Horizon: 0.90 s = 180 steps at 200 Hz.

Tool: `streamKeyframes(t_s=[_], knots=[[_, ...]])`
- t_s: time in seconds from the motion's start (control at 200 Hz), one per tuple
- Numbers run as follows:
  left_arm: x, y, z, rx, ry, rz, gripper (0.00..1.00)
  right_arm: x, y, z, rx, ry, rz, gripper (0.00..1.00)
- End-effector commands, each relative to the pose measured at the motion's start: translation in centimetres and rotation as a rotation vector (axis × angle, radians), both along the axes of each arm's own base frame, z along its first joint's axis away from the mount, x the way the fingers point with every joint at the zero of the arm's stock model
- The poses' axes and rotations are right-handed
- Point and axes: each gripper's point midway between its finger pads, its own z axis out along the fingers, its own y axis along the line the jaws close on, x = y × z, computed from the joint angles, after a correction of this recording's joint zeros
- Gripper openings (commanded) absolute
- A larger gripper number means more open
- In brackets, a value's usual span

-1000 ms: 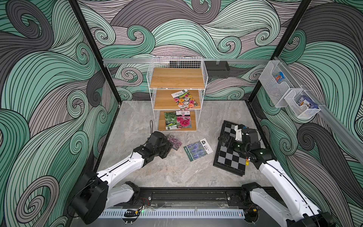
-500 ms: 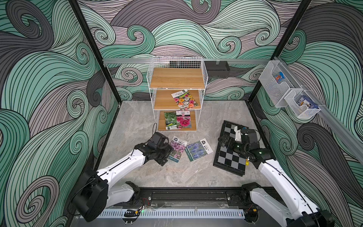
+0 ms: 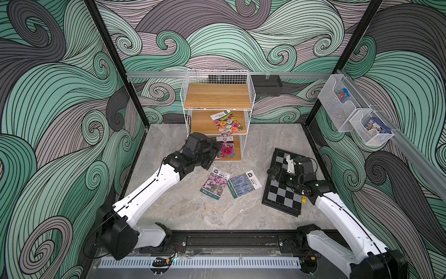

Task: Take the seed bag off the shelf
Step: Place the seed packet at the center of the board, then pick up the seed packet from the shelf.

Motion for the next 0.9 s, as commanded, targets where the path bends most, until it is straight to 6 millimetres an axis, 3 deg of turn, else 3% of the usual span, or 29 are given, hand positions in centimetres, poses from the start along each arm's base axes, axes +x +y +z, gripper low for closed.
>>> streamKeyframes(t_s=[0.0, 0.26, 0.57, 0.786, 0.896], knots=[[4.0, -0.9, 1.6, -0.024, -0.118, 0.078, 0.93, 0.4, 0.2, 1.2, 0.009, -0.043, 0.000, 0.99], [8.4, -2.8, 2.3, -0.034, -0.172, 0.123, 0.95, 0.2, 0.2, 2.1, 0.023, -0.065, -0.006, 0.99], [10.5, -2.3, 0.5, -0.016, -0.143, 0.181, 0.95, 0.3, 0.2, 2.7, 0.025, -0.075, -0.007, 0.99], [10.5, -1.7, -1.3, -0.036, -0.092, 0.168, 0.76, 0.3, 0.1, 2.4, 0.021, -0.071, -0.008, 0.99], [10.3, -1.3, -1.2, -0.046, -0.091, 0.168, 0.65, 0.3, 0.1, 2.4, 0.021, -0.070, -0.011, 0.99]])
